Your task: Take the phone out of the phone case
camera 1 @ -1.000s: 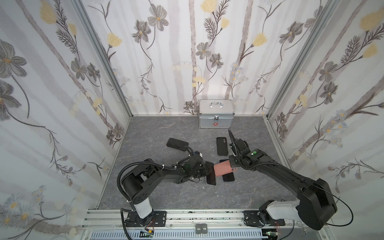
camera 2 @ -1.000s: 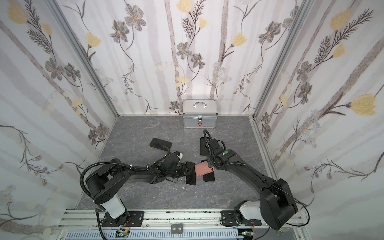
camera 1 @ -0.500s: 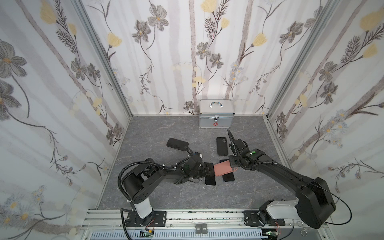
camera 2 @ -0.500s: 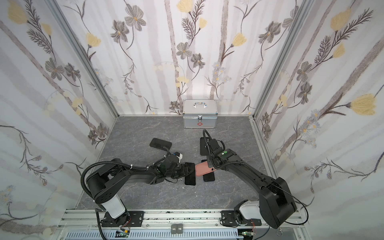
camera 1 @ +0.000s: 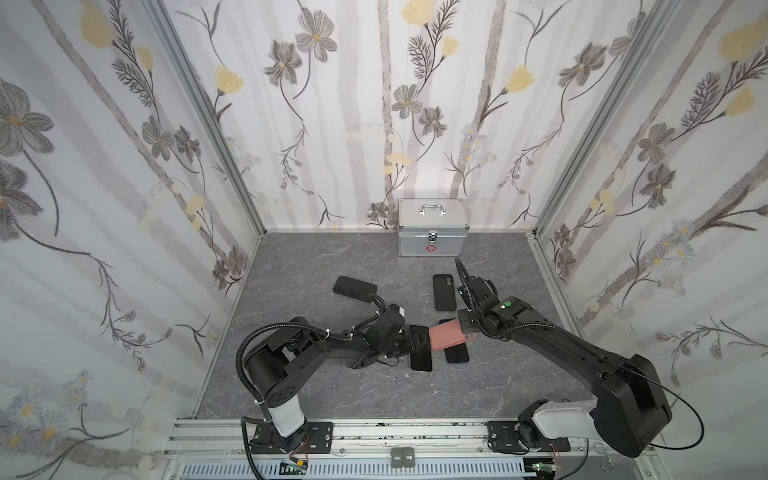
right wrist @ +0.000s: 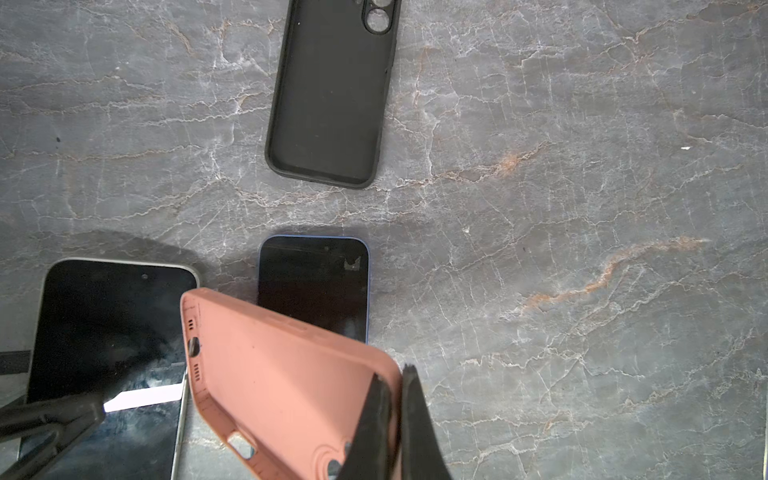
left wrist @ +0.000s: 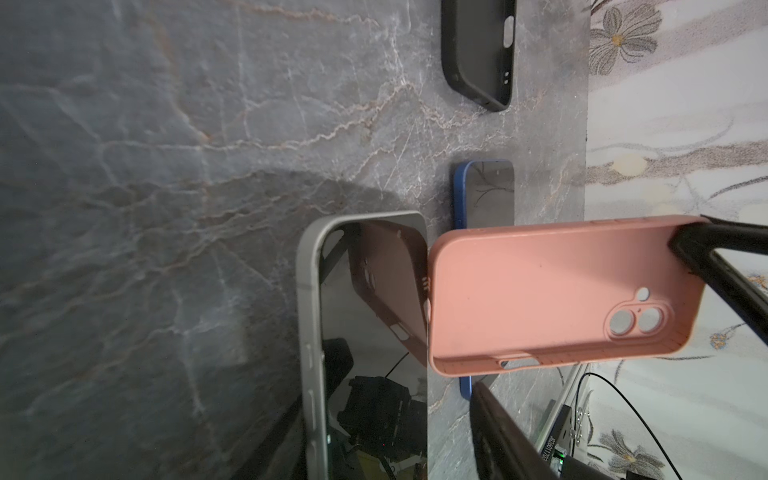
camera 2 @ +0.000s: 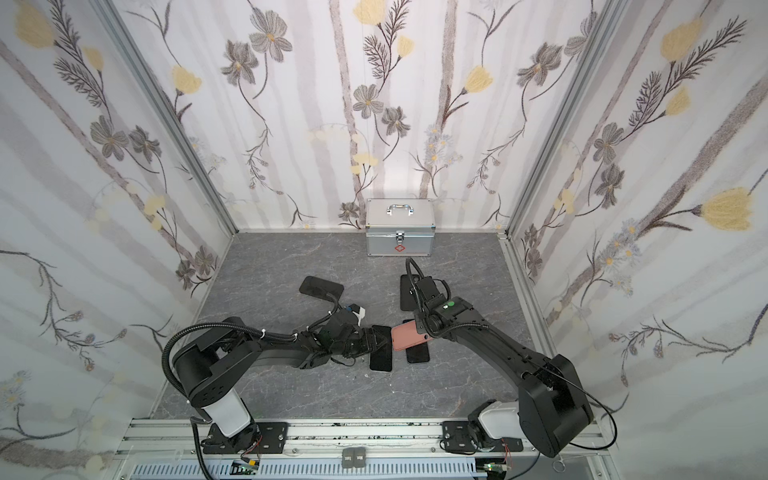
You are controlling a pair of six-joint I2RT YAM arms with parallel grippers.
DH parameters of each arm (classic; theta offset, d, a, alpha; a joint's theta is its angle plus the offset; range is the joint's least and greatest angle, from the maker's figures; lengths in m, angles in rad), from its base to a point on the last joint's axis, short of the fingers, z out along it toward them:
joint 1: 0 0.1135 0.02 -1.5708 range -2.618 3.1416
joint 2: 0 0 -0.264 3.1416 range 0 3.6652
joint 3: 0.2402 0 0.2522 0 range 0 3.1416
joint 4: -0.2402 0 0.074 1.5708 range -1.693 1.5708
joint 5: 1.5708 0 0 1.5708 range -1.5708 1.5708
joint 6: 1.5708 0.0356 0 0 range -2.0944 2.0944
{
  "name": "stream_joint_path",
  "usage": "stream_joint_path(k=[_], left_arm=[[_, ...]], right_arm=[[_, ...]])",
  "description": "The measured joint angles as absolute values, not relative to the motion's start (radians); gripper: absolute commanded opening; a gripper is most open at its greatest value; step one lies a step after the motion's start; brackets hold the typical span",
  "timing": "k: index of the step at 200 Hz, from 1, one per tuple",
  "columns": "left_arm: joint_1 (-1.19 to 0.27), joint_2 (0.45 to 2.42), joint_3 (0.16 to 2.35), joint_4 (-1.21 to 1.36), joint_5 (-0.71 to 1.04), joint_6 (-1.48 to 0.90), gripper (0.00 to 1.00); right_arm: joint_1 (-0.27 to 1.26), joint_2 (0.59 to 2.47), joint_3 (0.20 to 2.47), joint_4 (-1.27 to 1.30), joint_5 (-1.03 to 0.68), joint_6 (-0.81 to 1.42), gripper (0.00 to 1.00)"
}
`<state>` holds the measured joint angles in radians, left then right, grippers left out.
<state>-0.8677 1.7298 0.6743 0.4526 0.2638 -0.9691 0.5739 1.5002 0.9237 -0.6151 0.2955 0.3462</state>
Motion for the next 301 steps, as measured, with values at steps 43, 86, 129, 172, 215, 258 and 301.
stream_joint_path(k=[43,86,129,172,215,258,301], left_arm=[[-0.868,1.729,0.670,0.460,0.263,-0.973,0.59],[-0.870,1.740,0.683,0.461,0.263,-0.976,0.60],[-0.865,1.730,0.661,0.478,0.257,-0.989,0.60],[-0.845,1.705,0.624,0.495,0.233,-1.005,0.60],[-0.831,1.691,0.601,0.509,0.224,-1.006,0.60],[-0.817,1.623,0.578,0.443,0.190,-0.994,0.58],[-0.779,1.387,0.621,0.273,0.067,-0.832,0.57]], right_arm=[[0.574,1.514,0.924,-0.606,0.309,0.347,0.00],[0.573,1.525,0.928,-0.586,0.321,0.347,0.00],[0.573,1.524,0.928,-0.586,0.323,0.347,0.00],[0.574,1.503,0.928,-0.587,0.323,0.347,0.00],[0.574,1.490,0.934,-0.590,0.323,0.347,0.00],[0.574,1.411,0.982,-0.613,0.324,0.346,0.00],[0.571,1.279,0.947,-0.560,0.322,0.270,0.00]])
